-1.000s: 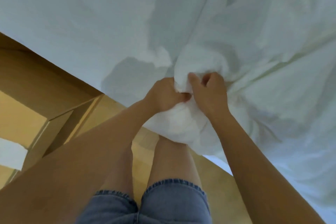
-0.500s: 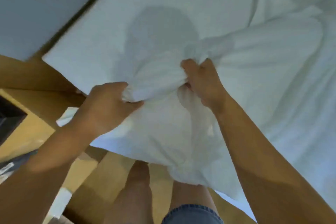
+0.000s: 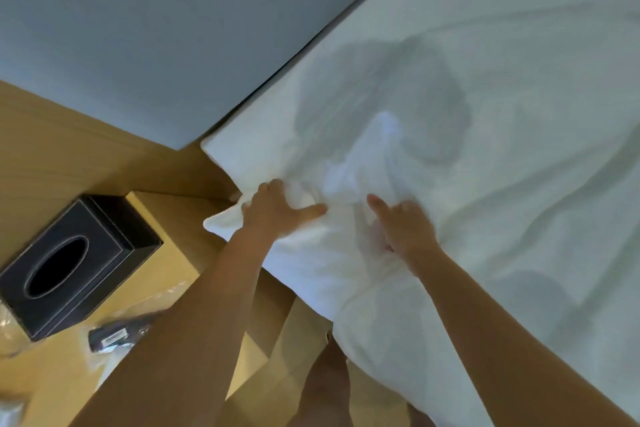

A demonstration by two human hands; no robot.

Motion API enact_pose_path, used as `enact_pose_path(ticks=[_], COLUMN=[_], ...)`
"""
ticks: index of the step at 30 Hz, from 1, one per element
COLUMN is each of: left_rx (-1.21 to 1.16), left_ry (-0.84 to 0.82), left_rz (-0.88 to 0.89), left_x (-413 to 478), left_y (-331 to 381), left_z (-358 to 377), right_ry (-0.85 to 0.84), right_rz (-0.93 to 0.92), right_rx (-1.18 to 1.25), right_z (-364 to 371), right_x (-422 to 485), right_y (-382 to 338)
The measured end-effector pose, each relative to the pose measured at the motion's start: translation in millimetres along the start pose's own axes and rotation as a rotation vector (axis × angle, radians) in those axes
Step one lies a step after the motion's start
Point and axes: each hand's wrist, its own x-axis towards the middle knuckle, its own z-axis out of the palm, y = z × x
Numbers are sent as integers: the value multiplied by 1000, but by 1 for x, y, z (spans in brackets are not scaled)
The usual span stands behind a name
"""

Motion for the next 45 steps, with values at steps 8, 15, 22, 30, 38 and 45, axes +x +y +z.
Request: enact_pose_path(ticks=[8,15,22,30,38,45], left_rx=[-84,20,260,-68,34,-84], left_ry=[162,564,384,542,328,-194], left_rz=[430,387,105,387,651,338], left_x=[-65,-43,17,-16,-53,-77], left_y=[7,-36,-35,-28,-17,-22], left_z=[-61,-197,-94,4,29,29], right_ry=[-381,-315,-107,36,184,-490], right_rz=[150,-243,-423,-861,-1067,-426], right_rx=[392,938,-54,-858,-827,-782], right_z=[-10,35,65,28,20,17], right_x=[-32,-58,-22,-12,-35,-53], right_y=[-58,-190,-122,-7,-28,-11])
